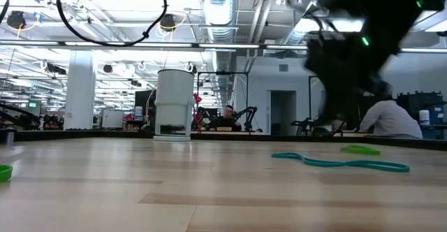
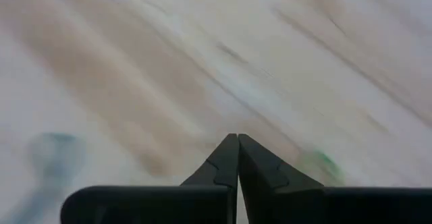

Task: Pick and place items into bin
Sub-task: Put the green rubber band into the black bin

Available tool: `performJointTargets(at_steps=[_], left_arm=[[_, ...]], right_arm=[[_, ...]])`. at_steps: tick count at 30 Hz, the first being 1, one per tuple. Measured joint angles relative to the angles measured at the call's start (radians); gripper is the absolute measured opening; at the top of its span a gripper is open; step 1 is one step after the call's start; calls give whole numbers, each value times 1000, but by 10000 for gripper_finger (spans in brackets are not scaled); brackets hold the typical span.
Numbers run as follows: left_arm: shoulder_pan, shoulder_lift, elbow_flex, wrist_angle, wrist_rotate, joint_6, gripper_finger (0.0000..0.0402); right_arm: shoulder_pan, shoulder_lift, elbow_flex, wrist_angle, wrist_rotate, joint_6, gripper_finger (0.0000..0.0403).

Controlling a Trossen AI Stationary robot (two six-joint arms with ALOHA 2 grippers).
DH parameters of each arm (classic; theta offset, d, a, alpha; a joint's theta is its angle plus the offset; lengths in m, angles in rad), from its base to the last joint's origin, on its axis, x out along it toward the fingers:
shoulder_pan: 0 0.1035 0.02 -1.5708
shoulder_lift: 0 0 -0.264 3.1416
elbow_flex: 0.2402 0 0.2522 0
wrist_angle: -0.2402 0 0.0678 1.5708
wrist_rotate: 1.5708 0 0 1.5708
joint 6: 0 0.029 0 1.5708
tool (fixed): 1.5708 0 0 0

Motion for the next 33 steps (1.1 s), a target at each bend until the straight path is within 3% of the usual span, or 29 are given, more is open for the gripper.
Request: performJointTargets(at_steps=[6,8,10,14,17,19,26,33], left_arm=[[19,0,0,4,-27,35,70],[22,0,0,3,-26,28,70],[22,0,0,4,-14,13,70],[13,0,-8,9,34,-10,70],[9,0,-40,8,35,-12,70],[11,0,-70,7,34,-14,70],[28,0,-159,39,32,-51,70],[29,0,-250,243,57,-61,70]], right_arm=[[15,-4,91,455,9,-440,1],[14,-5,116,506,-9,-512,1],[14,-7,131,444,6,-526,1],[10,-4,139,159,7,-332,2],[3,18,140,-82,-68,-106,12],[3,38,138,-196,-125,-43,24],[-3,57,139,-261,-168,-36,80],[-7,56,130,-351,-263,98,114]])
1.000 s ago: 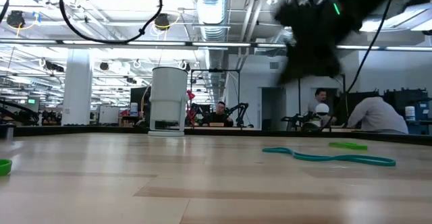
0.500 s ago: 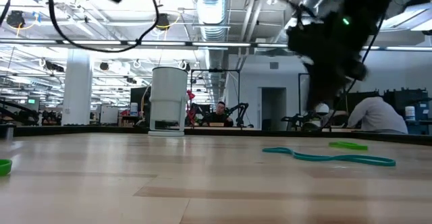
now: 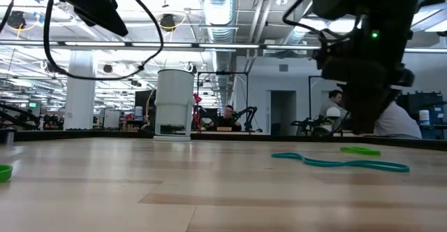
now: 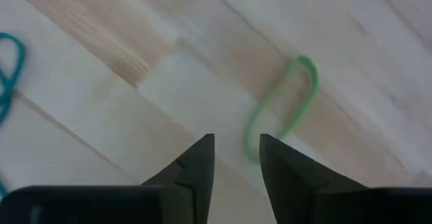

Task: Pick and place items into bin
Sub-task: Put the green rubber band into the black bin

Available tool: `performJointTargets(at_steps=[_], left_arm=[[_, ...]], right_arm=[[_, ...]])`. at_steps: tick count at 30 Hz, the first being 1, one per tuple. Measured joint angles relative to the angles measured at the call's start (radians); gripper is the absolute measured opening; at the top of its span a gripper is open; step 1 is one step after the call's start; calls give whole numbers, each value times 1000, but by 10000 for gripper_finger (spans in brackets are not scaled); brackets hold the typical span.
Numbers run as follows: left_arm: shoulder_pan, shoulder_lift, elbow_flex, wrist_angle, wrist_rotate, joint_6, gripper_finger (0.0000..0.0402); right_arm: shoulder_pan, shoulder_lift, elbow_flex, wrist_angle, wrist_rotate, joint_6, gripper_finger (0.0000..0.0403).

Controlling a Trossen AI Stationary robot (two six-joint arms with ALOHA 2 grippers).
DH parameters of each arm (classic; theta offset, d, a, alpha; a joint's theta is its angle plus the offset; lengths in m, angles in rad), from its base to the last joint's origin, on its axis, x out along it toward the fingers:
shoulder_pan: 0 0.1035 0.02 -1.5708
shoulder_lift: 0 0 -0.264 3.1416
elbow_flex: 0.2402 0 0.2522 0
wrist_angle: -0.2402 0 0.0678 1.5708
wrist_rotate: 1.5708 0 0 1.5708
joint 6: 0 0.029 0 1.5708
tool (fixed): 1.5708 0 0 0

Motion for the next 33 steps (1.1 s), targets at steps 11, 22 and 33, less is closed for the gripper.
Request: performJointTargets(at_steps=[11,22,33], left_arm=[[0,0,-43,96,-14,2,70],[0,0,-43,97,-10,4,70],[0,0,-43,96,-11,2,70]], right_arm=[[0,0,-102,181,-6,59,124],[0,0,-129,178,-2,58,119],[0,-5,-159,215,7,72,89]])
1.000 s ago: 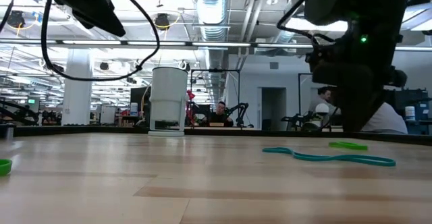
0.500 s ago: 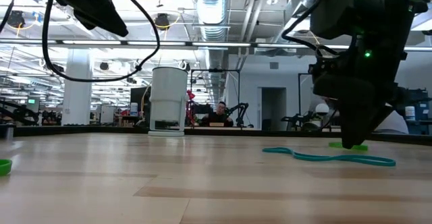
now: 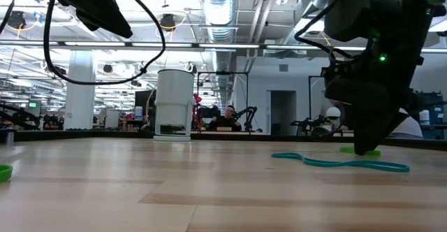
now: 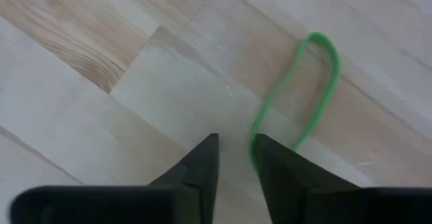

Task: Pick and place items into bin
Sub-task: Put the green rubber band into the black bin

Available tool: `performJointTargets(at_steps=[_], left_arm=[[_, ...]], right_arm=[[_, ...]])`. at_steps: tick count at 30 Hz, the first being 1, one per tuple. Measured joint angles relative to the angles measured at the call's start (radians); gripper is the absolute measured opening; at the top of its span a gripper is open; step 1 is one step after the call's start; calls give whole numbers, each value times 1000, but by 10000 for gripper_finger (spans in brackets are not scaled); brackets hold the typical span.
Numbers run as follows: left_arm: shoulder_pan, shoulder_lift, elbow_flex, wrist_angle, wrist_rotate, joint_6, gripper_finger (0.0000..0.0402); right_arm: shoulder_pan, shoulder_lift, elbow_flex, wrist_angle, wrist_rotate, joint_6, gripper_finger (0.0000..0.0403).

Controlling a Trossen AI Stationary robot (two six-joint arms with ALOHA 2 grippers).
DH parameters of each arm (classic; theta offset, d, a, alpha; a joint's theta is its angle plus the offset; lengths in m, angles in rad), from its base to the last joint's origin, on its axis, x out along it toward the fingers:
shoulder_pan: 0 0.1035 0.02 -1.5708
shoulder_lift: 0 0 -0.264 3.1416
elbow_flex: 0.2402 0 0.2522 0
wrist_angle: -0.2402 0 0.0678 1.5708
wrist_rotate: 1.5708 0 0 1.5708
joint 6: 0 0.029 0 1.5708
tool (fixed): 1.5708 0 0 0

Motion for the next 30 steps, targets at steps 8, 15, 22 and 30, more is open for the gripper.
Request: performJointTargets(at_steps=[8,15,22,30], left_arm=[[0,0,0,0,-11,0,70],[0,0,0,0,-59,-1,70],[0,0,0,54,-44,141,70],[0,31,0,236,-41,367,70]], right_arm=[[3,-1,-41,38,73,-5,8],[22,-1,16,134,138,-109,3],[18,-2,100,472,193,-454,2],[-38,5,99,876,119,-741,1]])
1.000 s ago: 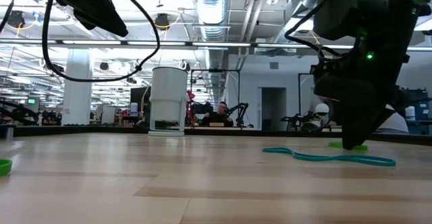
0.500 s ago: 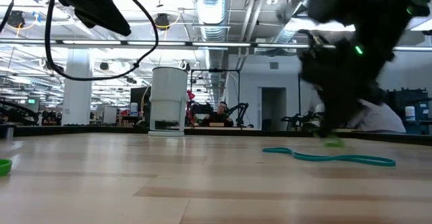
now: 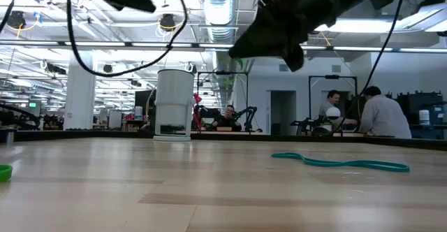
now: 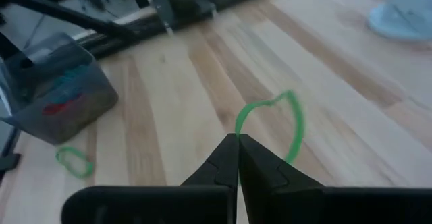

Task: Pick and place items into bin
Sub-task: Put the green rubber band into the black bin

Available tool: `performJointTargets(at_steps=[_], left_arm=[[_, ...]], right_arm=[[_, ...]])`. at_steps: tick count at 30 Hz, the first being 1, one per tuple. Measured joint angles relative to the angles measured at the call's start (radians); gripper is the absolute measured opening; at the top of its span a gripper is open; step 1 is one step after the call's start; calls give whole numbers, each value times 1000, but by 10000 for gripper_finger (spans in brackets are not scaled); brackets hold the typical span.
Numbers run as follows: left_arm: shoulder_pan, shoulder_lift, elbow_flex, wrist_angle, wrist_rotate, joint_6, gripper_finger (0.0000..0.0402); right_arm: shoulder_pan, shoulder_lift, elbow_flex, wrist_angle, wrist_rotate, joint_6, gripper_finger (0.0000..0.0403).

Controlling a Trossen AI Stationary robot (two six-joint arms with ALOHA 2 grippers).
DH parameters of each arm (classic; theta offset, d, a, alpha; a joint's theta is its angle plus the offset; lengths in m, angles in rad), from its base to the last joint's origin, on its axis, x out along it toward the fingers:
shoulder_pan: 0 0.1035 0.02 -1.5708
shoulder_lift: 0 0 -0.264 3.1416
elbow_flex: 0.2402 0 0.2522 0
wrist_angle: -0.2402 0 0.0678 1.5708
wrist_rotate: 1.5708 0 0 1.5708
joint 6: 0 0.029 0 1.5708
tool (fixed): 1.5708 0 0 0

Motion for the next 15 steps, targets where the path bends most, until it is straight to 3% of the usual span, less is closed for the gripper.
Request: performJointTargets(at_steps=[4,9,15], left_arm=[[0,85,0,142,-2,144,70],[0,206,0,294,-106,356,70],[33,323,0,483,-190,433,70]], right_arm=[[-18,0,-1,39,-25,-26,1],[-23,0,0,36,-95,-27,1],[-20,0,0,35,-113,-27,1]])
